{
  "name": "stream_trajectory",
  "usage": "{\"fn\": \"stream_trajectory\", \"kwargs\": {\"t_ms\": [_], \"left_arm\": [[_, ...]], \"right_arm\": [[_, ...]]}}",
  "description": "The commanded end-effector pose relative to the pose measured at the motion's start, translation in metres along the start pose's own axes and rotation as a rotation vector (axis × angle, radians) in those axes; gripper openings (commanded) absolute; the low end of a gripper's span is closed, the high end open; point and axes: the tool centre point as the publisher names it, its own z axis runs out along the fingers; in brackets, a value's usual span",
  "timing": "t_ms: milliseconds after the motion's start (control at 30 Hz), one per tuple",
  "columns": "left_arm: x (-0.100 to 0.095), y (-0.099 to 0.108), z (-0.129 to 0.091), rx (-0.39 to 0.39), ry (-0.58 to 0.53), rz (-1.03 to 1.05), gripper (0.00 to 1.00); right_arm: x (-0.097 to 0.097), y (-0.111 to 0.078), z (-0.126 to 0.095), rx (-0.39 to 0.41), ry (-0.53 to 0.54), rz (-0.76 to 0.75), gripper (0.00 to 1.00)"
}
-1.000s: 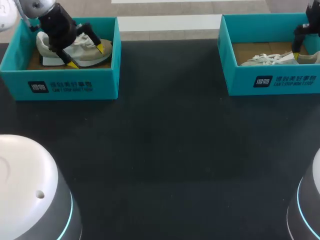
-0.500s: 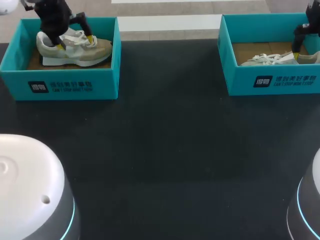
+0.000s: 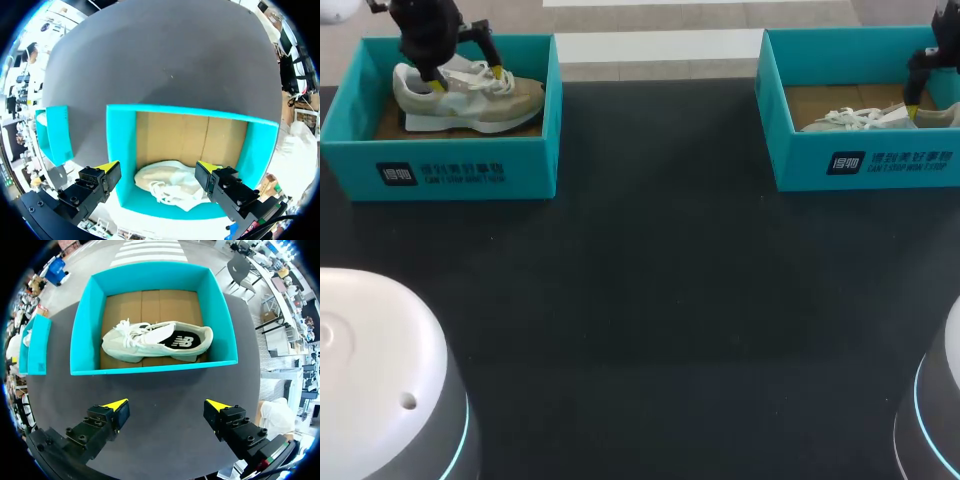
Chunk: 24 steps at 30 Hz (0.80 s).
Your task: Take the shoe out of the shoebox, open the shoe tongue, remove and reinsert the insole, then place the shoe into the shoebox
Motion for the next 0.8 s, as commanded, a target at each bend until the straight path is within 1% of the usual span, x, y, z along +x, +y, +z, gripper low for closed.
{"fn": "stream_trajectory", "kwargs": {"t_ms": [33, 167, 333, 433, 467, 600, 733, 767, 800], "left_arm": [[0.013, 0.018, 0.009, -0.033, 0.025, 0.001, 1.0], [0.029, 0.038, 0.015, -0.051, 0.086, -0.013, 1.0], [0.051, 0.053, 0.016, -0.068, 0.138, 0.007, 1.0], [0.068, 0.063, 0.016, -0.058, 0.144, 0.063, 1.0], [0.073, 0.067, 0.016, -0.074, 0.157, 0.077, 1.0], [0.09, 0.08, 0.02, -0.089, 0.223, 0.086, 1.0], [0.106, 0.097, 0.019, -0.093, 0.251, 0.066, 1.0], [0.111, 0.101, 0.018, -0.071, 0.252, 0.078, 1.0], [0.116, 0.104, 0.017, -0.068, 0.271, 0.073, 1.0]], "right_arm": [[0.0, 0.0, 0.001, 0.0, 0.0, 0.0, 1.0], [0.0, 0.0, 0.001, 0.0, 0.0, 0.0, 1.0], [0.0, 0.0, 0.001, 0.0, 0.0, 0.0, 1.0], [0.0, 0.0, 0.001, 0.0, 0.0, 0.0, 1.0], [0.0, 0.0, 0.001, 0.0, 0.0, 0.0, 1.0], [0.0, 0.0, 0.001, 0.0, 0.0, 0.0, 1.0], [0.0, 0.0, 0.001, 0.0, 0.0, 0.0, 1.0], [0.0, 0.0, 0.001, 0.0, 0.0, 0.0, 1.0], [0.0, 0.0, 0.001, 0.0, 0.0, 0.0, 1.0]]}}
